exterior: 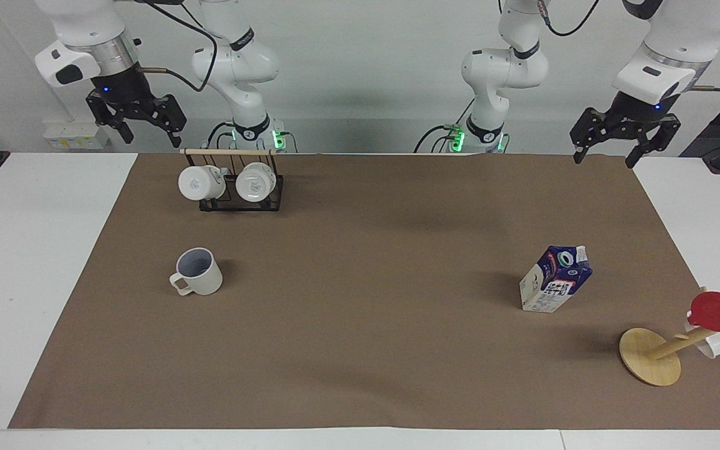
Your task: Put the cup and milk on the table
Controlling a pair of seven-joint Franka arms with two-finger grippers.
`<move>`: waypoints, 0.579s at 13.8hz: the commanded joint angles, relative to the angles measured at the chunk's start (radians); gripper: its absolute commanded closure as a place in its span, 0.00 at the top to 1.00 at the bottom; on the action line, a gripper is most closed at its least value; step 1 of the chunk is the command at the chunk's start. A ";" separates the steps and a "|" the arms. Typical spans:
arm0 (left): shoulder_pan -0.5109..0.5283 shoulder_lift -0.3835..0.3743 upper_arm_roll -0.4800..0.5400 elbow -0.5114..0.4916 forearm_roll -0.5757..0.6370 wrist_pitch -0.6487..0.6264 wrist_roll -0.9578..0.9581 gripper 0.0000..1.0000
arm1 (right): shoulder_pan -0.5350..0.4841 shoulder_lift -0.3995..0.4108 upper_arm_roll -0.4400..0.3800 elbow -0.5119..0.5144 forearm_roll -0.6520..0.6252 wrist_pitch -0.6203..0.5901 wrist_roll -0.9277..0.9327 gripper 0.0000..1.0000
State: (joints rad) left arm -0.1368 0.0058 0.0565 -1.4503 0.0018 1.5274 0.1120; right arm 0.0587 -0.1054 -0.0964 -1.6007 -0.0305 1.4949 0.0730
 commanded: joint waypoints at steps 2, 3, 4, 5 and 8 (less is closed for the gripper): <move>0.016 -0.023 -0.007 -0.028 -0.010 0.004 0.018 1.00 | -0.008 -0.005 0.010 0.004 -0.012 -0.010 -0.021 1.00; 0.016 -0.023 -0.007 -0.028 -0.010 0.004 0.017 1.00 | -0.010 -0.005 0.009 0.007 0.006 -0.011 -0.016 1.00; 0.016 -0.023 -0.007 -0.027 -0.010 0.002 0.015 1.00 | -0.008 -0.005 0.009 0.007 0.004 -0.011 -0.016 1.00; 0.016 -0.023 -0.009 -0.027 -0.010 0.002 0.015 1.00 | -0.008 -0.005 0.009 0.007 0.004 -0.010 -0.015 1.00; 0.013 -0.023 -0.009 -0.027 -0.010 0.002 0.012 1.00 | -0.008 -0.008 0.009 0.004 0.004 -0.007 -0.019 1.00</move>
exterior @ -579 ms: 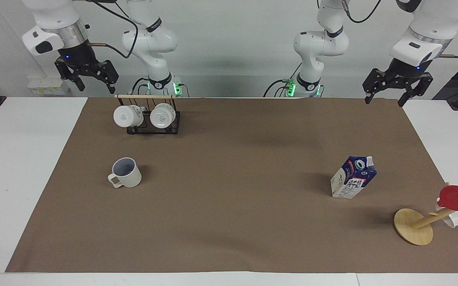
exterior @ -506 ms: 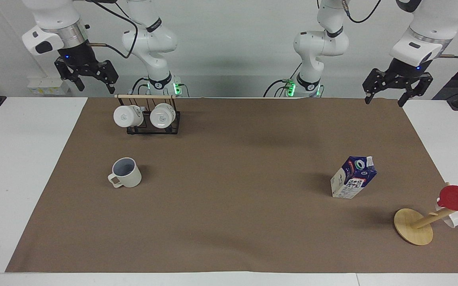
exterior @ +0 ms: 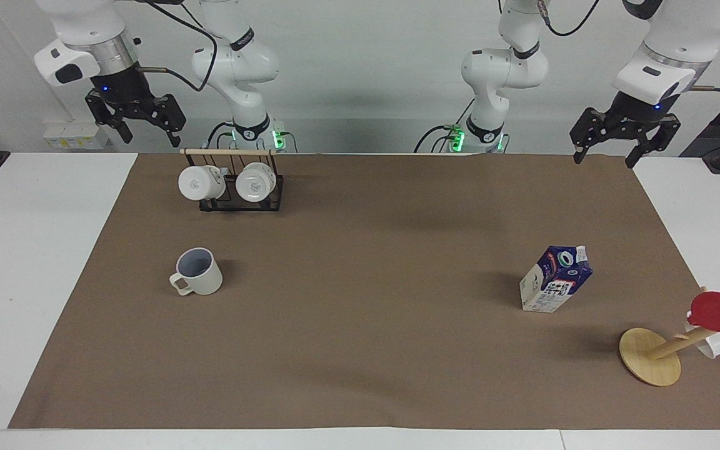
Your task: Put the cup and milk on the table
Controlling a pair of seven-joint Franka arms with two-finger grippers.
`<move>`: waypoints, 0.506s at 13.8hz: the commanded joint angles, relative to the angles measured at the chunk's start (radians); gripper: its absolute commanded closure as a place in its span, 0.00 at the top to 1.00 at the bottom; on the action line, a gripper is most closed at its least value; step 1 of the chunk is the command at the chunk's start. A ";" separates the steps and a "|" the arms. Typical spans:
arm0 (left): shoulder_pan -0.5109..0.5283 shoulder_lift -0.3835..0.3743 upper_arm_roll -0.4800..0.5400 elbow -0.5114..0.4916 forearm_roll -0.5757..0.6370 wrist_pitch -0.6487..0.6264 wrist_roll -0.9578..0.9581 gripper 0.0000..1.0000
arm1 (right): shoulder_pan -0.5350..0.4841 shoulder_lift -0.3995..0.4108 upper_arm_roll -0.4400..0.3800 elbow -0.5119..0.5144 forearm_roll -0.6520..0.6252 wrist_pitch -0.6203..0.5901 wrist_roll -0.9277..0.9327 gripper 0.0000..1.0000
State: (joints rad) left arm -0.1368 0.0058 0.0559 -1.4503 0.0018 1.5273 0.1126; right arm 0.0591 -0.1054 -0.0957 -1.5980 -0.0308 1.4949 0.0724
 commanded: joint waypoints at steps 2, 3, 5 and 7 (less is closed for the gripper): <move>0.013 -0.023 -0.008 -0.027 -0.010 -0.007 0.009 1.00 | -0.008 -0.008 0.008 0.000 0.005 -0.005 -0.022 1.00; 0.013 -0.023 -0.008 -0.027 -0.010 -0.009 0.009 1.00 | -0.008 -0.010 0.008 -0.002 0.005 -0.004 -0.022 1.00; 0.014 -0.023 -0.008 -0.027 -0.010 -0.009 0.009 1.00 | -0.010 -0.011 0.008 -0.003 0.005 -0.004 -0.022 1.00; 0.014 -0.024 -0.008 -0.027 -0.010 -0.009 0.009 1.00 | -0.010 -0.011 0.008 -0.003 0.005 -0.002 -0.022 1.00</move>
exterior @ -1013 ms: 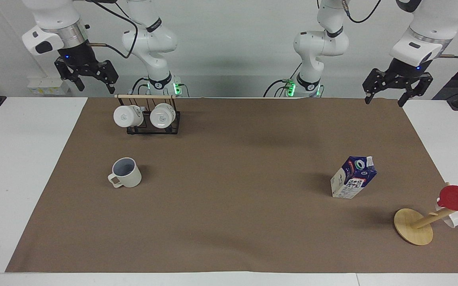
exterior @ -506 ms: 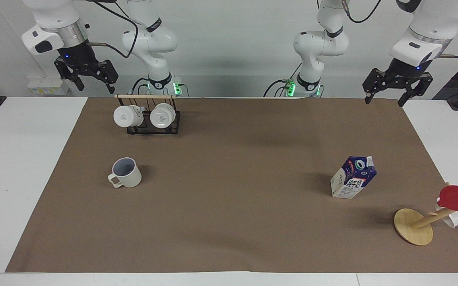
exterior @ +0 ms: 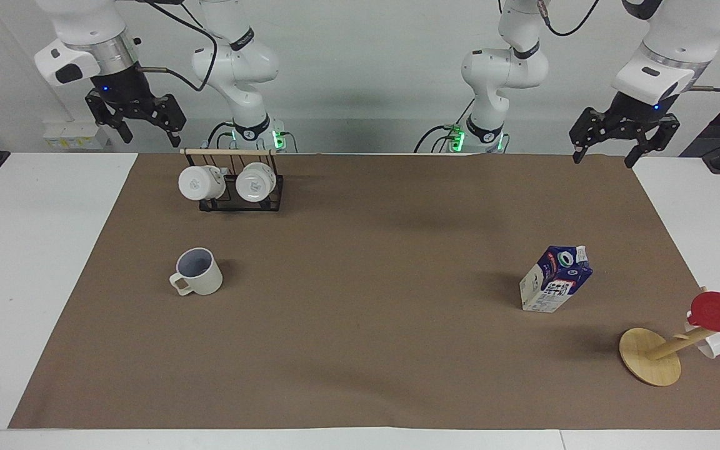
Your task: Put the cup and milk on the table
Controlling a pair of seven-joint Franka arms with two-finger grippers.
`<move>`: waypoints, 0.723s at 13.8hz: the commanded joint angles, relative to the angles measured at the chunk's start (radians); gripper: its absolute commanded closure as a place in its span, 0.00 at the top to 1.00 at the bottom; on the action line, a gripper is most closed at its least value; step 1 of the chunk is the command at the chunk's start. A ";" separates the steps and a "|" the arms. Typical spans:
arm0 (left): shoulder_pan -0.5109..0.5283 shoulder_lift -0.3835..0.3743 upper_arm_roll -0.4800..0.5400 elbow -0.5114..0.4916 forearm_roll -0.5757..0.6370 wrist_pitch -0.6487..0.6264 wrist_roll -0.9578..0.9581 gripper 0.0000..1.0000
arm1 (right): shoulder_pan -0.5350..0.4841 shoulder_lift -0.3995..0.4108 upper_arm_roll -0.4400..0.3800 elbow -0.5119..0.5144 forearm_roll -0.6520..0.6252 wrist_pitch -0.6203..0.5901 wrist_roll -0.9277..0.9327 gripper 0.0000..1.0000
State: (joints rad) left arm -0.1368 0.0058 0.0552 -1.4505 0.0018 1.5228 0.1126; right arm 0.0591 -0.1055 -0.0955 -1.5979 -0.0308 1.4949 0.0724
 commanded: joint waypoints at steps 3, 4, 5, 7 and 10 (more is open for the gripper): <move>0.014 -0.023 -0.008 -0.027 -0.010 -0.004 0.009 1.00 | -0.010 -0.011 0.008 -0.005 0.005 -0.002 -0.023 1.00; 0.014 -0.024 -0.008 -0.027 -0.010 -0.004 0.009 1.00 | -0.010 -0.011 0.007 -0.005 0.005 -0.002 -0.023 1.00; 0.014 -0.023 -0.008 -0.027 -0.010 -0.004 0.009 1.00 | -0.010 -0.011 0.008 -0.005 0.005 -0.002 -0.023 1.00; 0.014 -0.024 -0.008 -0.028 -0.010 -0.003 0.007 1.00 | -0.010 -0.013 0.007 -0.007 0.006 -0.004 -0.023 1.00; 0.013 -0.023 -0.008 -0.028 -0.010 0.004 0.005 1.00 | -0.015 -0.014 0.006 -0.008 0.005 -0.004 -0.025 1.00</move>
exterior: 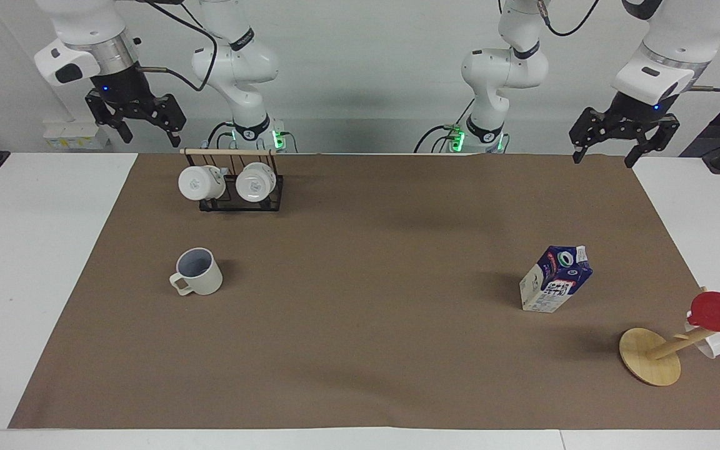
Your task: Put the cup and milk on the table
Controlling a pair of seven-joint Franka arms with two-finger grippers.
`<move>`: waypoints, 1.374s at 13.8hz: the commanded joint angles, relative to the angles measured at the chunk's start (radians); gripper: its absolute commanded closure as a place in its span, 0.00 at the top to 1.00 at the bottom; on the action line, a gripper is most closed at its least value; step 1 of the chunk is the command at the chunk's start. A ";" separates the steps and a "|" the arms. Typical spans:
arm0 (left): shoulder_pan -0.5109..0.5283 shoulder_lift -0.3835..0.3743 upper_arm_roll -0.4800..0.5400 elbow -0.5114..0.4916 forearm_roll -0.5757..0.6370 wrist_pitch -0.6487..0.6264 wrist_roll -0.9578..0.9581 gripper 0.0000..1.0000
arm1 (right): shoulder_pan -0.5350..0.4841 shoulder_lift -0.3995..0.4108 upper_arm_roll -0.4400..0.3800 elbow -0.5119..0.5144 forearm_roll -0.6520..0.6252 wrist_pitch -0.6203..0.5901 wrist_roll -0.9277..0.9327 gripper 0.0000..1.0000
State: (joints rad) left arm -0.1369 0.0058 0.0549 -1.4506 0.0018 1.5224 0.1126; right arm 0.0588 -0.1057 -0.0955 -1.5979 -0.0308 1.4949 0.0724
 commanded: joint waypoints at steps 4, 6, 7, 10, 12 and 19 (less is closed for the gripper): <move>0.013 -0.023 -0.007 -0.028 -0.010 0.013 0.006 1.00 | -0.014 -0.014 0.007 -0.008 0.005 -0.004 -0.025 1.00; 0.013 -0.021 -0.009 -0.028 -0.010 0.015 0.006 1.00 | -0.017 -0.017 0.007 -0.013 0.006 -0.004 -0.026 1.00; 0.011 -0.021 -0.007 -0.028 -0.011 0.015 0.006 1.00 | -0.019 -0.017 0.007 -0.013 0.005 -0.004 -0.026 1.00; 0.011 -0.020 -0.007 -0.027 -0.011 0.018 0.004 1.00 | -0.020 -0.017 0.007 -0.019 0.005 0.005 -0.032 1.00; 0.011 -0.020 -0.007 -0.027 -0.011 0.027 0.006 1.00 | -0.020 -0.019 0.007 -0.046 0.005 0.040 -0.051 1.00; 0.011 -0.018 -0.007 -0.027 -0.014 0.042 0.006 1.00 | 0.015 0.056 0.008 -0.200 0.005 0.303 -0.048 1.00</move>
State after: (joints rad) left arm -0.1369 0.0058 0.0533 -1.4506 0.0018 1.5400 0.1126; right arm 0.0734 -0.0739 -0.0922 -1.7656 -0.0305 1.7507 0.0485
